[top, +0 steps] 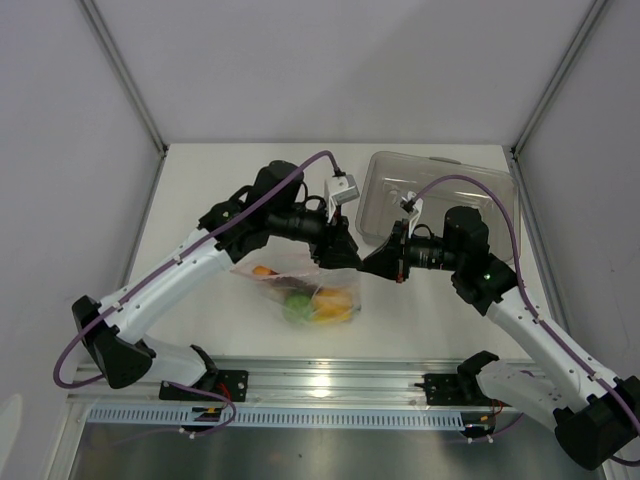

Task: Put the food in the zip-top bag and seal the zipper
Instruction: Zip the zipper food storage bag at the center of the board.

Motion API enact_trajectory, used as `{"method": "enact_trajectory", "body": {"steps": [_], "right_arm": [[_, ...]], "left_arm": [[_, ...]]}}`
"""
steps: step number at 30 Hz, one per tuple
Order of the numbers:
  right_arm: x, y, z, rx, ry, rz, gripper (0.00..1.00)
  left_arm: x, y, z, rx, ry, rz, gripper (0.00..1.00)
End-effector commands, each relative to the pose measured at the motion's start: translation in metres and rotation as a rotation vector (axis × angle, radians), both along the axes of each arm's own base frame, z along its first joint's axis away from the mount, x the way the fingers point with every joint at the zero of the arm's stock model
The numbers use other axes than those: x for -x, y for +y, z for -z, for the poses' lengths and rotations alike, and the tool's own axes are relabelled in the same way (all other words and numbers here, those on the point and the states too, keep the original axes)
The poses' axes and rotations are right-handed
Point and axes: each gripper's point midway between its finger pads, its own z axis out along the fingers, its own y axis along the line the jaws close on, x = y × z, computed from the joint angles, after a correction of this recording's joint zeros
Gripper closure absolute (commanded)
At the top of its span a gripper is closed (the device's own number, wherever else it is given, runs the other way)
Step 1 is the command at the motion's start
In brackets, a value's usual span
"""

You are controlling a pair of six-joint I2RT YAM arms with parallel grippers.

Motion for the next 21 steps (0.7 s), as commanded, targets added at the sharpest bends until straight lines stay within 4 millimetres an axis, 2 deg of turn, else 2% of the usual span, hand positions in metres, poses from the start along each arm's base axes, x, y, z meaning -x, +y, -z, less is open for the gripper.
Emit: {"method": "enact_trajectory", "body": {"steps": [1,8,11,15,21], "right_arm": [[0.002,0.002,-0.022,-0.038,-0.064,-0.031,1.00],[0.004,0.001,-0.027,-0.046,-0.071,-0.035,1.00],[0.004,0.000,-0.027,-0.044,-0.072,-0.031,1.00],[0.004,0.000,-0.029,-0.049,-0.075,-0.030,1.00],[0.004,0.001,-0.030,-0.051,-0.076,-0.030,1.00]], "left_arm": [[-0.008,0.004,-0.019,0.060,-0.085,-0.019,0.48],[-0.015,0.004,-0.014,0.054,-0.068,-0.011,0.48],[-0.009,0.002,-0.007,0.045,-0.036,0.028,0.51],[-0.002,0.002,0.004,0.034,0.007,0.069,0.56],[0.007,0.002,0.009,0.034,0.030,0.128,0.66]]}}
